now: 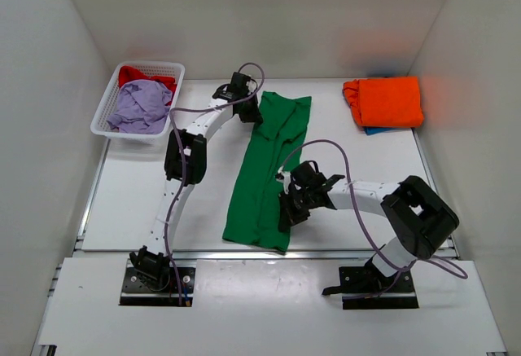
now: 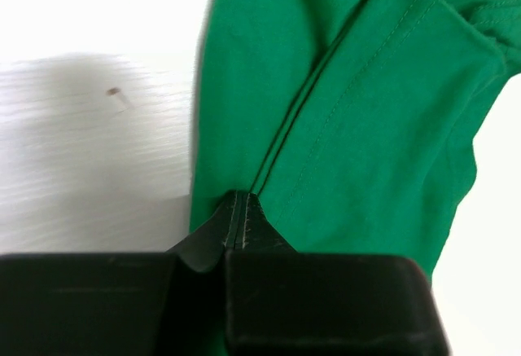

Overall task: Fold and stack the t-shirts
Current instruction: Rotate the tshirt 90 degrees

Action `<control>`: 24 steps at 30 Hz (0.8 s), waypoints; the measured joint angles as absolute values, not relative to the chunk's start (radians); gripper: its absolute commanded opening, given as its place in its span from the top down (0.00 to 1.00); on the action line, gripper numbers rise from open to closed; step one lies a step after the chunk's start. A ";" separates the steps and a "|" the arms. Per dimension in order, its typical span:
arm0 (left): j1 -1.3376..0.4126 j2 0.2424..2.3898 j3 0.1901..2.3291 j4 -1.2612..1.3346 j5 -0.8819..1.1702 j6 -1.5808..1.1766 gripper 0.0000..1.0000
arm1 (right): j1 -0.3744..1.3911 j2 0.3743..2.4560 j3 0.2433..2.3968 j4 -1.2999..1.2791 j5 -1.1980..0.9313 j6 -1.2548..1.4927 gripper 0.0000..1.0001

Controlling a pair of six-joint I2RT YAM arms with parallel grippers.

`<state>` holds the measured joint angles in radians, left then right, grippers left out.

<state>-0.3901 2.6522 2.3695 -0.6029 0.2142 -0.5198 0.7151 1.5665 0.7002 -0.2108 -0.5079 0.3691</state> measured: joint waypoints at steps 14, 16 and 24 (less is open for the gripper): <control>-0.320 2.582 2.246 -0.590 0.205 -0.533 1.00 | 0.618 1.537 0.675 -0.307 -0.576 0.273 1.00; -0.308 2.582 2.247 -0.595 0.217 -0.533 1.00 | 0.614 1.538 0.674 -0.305 -0.582 0.263 0.99; -0.285 2.600 2.334 -0.687 0.241 -0.521 0.68 | 0.608 1.557 0.725 -0.364 -0.579 0.229 0.89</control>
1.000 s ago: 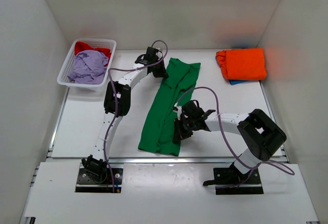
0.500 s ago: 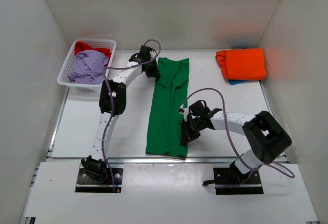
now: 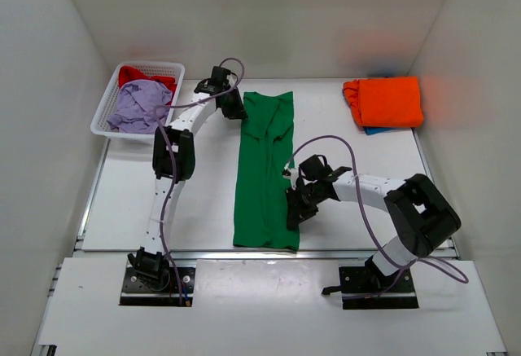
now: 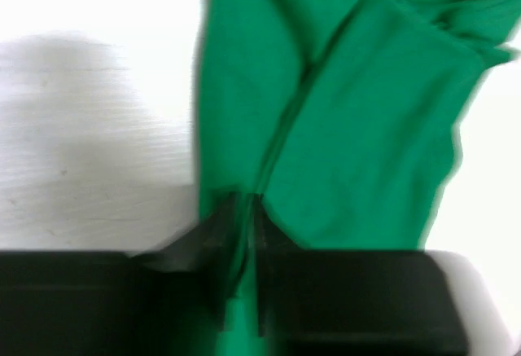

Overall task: Fold and stack the t-shirts
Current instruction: Rotate the tshirt 90 degrees, then grab the bottom of the folded rectangular tshirt with both arms

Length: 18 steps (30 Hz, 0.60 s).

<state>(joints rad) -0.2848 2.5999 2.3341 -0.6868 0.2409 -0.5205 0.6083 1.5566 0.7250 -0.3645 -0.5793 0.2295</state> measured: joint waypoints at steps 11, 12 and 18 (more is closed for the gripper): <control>-0.271 1.969 1.464 -0.475 0.426 -0.543 0.61 | 0.612 1.264 0.760 -0.373 -0.540 0.364 0.47; -0.281 1.849 1.344 -0.455 0.418 -0.542 0.60 | 0.607 1.210 0.722 -0.358 -0.529 0.395 0.45; -0.429 1.315 0.784 -0.292 0.350 -0.562 0.55 | 0.593 1.045 0.467 -0.336 -0.468 0.544 0.25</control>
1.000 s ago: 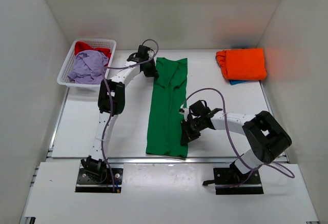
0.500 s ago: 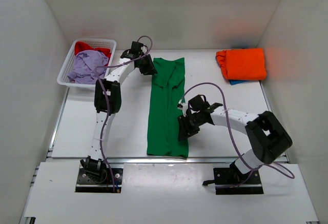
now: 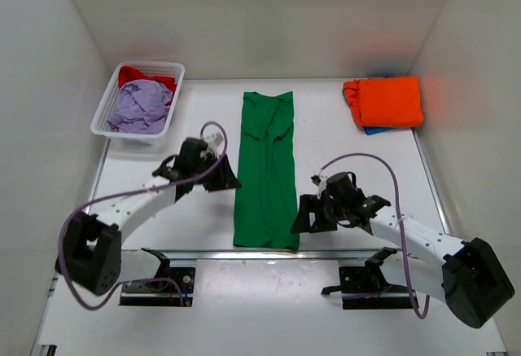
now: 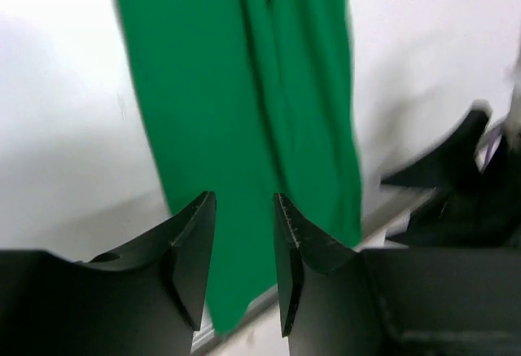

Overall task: Fold and stack the t-shirts
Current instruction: Grab the bottom of the folded rectangular tshirt with both arms

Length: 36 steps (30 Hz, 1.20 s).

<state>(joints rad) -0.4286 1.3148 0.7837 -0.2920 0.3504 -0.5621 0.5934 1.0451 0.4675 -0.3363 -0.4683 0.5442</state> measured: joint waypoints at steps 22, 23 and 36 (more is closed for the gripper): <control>-0.697 1.156 0.380 -0.177 0.242 -0.705 0.63 | 0.735 1.138 0.340 -0.078 -0.437 0.785 0.71; -0.707 1.150 0.373 -0.171 0.242 -0.712 0.79 | 0.739 1.152 0.342 -0.079 -0.433 0.783 0.89; -0.721 1.002 0.278 -0.218 0.255 -0.723 1.00 | 0.764 1.141 0.337 -0.189 -0.437 0.778 1.00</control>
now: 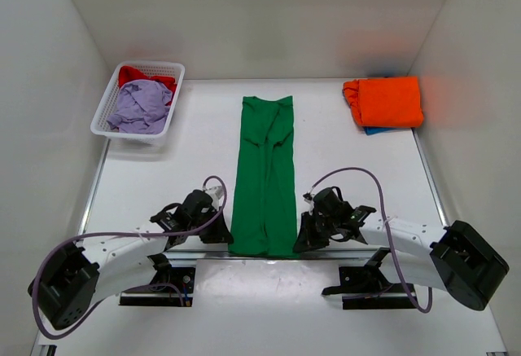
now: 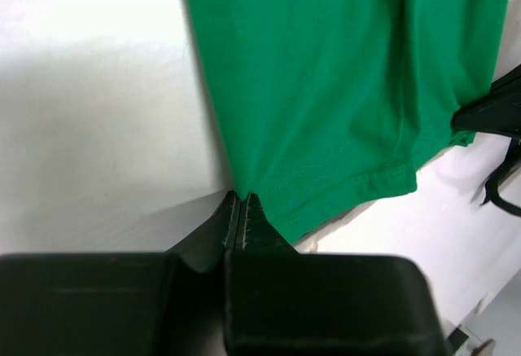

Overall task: Fold and stack the t-shirts
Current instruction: Grab the bottom of the folded rectangular tshirt with both arms, then fold the folded rectangular tshirt in 1/3 of the way

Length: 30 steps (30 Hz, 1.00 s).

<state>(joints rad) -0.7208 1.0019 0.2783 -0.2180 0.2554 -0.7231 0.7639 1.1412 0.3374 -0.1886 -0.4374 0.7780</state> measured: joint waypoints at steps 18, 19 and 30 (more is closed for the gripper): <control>-0.444 1.116 0.582 -0.290 0.426 -0.669 1.00 | 0.468 1.248 0.638 -0.380 -0.655 0.588 1.00; -0.418 1.171 0.629 -0.281 0.439 -0.659 1.00 | 0.439 1.288 0.688 -0.399 -0.669 0.563 1.00; -0.242 1.852 1.203 -0.194 0.545 -0.611 0.65 | 0.233 1.860 1.368 -0.564 -0.695 0.310 0.60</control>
<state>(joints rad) -0.2424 1.8523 1.2034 -0.1944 0.5449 -0.6113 0.2325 1.8603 1.3682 -0.5640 -0.6949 0.3096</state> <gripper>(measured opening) 0.220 0.233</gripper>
